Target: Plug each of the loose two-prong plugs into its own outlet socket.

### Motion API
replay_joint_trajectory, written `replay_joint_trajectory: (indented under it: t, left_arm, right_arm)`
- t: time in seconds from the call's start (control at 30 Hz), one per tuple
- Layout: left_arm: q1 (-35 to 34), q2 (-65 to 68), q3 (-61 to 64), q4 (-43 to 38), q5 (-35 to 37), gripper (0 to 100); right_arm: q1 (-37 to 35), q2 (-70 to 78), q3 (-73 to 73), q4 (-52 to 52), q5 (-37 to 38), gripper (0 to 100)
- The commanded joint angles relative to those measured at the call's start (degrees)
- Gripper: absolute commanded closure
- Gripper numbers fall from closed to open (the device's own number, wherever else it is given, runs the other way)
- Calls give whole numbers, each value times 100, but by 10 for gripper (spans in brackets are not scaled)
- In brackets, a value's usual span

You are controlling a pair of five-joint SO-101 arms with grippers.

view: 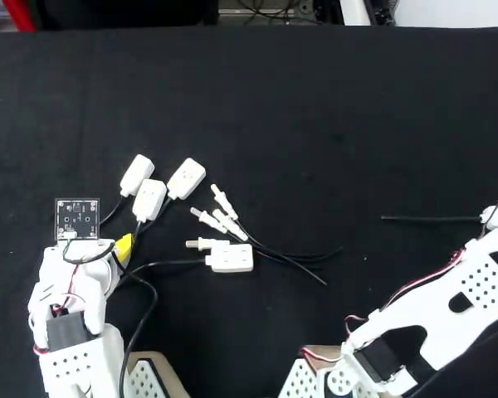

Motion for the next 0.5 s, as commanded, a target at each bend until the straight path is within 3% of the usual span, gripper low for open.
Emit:
replay_joint_trajectory:
  t: [0.0, 0.27, 0.47]
  left_arm:
    - [-22, -9, 101, -79, -70, 683]
    - [-22, -9, 101, -79, -70, 683]
    - [-13, -9, 101, -79, -70, 683]
  right_arm:
    - [0, -971, -127, 220, -273, 814]
    - [-765, -2378, 40, 229, -281, 815]
    - [-1705, -3732, 2325, 229, -281, 817]
